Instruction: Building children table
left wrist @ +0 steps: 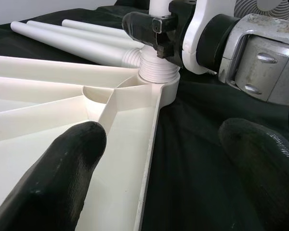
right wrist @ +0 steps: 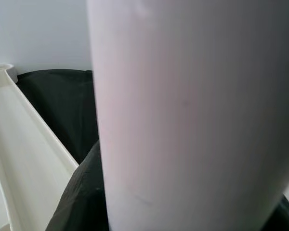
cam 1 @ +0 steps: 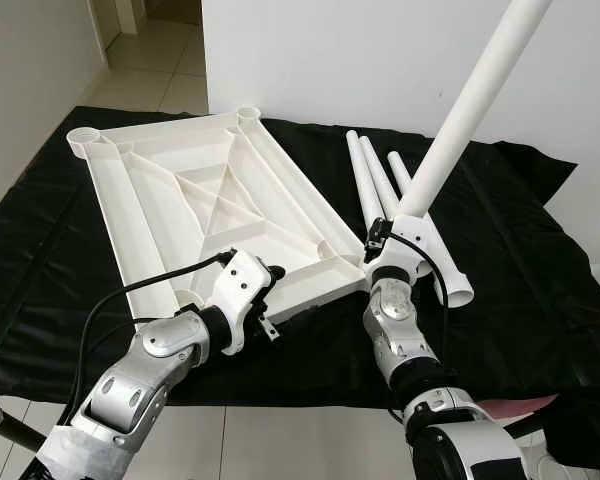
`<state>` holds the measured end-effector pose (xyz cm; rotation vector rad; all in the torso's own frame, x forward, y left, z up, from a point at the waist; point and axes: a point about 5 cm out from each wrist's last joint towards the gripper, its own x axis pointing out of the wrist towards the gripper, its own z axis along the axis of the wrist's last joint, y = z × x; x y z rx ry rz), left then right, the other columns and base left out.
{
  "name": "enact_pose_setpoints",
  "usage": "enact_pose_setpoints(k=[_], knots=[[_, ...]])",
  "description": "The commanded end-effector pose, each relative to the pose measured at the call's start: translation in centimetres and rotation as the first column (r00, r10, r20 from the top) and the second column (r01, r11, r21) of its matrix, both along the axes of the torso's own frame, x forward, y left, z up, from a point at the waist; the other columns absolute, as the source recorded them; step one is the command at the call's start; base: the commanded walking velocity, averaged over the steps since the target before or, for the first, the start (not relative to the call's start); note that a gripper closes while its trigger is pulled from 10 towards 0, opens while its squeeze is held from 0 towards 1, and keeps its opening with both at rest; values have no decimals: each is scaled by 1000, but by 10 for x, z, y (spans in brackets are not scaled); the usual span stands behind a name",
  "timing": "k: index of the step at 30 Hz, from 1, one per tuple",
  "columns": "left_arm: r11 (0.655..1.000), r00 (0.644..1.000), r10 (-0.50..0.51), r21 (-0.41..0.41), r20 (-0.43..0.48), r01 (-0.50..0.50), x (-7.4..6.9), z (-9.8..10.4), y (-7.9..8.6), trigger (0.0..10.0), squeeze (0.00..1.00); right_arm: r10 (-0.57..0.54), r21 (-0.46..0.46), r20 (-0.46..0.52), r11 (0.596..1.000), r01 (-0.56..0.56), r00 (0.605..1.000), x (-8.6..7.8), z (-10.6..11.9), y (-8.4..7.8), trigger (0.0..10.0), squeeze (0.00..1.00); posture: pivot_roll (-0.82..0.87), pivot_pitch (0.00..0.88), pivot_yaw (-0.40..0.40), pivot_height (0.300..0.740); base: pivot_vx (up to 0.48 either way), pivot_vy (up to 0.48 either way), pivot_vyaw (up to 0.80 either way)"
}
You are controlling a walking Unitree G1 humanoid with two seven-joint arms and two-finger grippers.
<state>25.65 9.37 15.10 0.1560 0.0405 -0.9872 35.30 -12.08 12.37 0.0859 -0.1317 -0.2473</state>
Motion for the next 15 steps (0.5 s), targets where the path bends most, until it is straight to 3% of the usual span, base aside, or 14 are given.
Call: enact_pose_setpoints(k=[1,4,11,12,13,14,15], knots=[[998,998,-59,2,-5,59,-2,0,-4,10000,0,-20,-6,-87,1000,19,996,-7,-22,-9,10000,1000,62,3,-79,740,0,0,0],[998,998,-59,2,-6,59,-2,-1,-5,10000,0,-15,-3,-76,1000,15,997,-7,-21,-9,10000,1000,62,3,-79,740,0,0,0],[998,998,-70,-5,-7,70,-4,-2,-10,10000,0,109,-42,13,993,-108,994,-3,-7,-12,10000,1000,55,0,-80,740,0,0,0],[997,997,-73,-10,-7,73,-4,-1,-12,10000,0,146,-61,29,988,-144,989,-1,-3,-13,10000,745,51,0,-80,740,0,0,0],[997,997,-73,-10,-7,73,-4,-1,-12,10000,0,146,-61,29,988,-144,989,-1,-3,-13,10000,745,51,0,-80,740,0,0,0],[997,997,-75,-13,-6,75,-4,-1,-13,10000,0,199,-72,41,978,-196,979,0,0,-13,10000,0,51,0,-80,740,0,0,0],[997,997,-76,-14,-6,76,-4,-1,-14,10000,0,218,-88,54,973,-213,975,1,2,-15,10000,0,47,0,-78,740,0,0,0]])
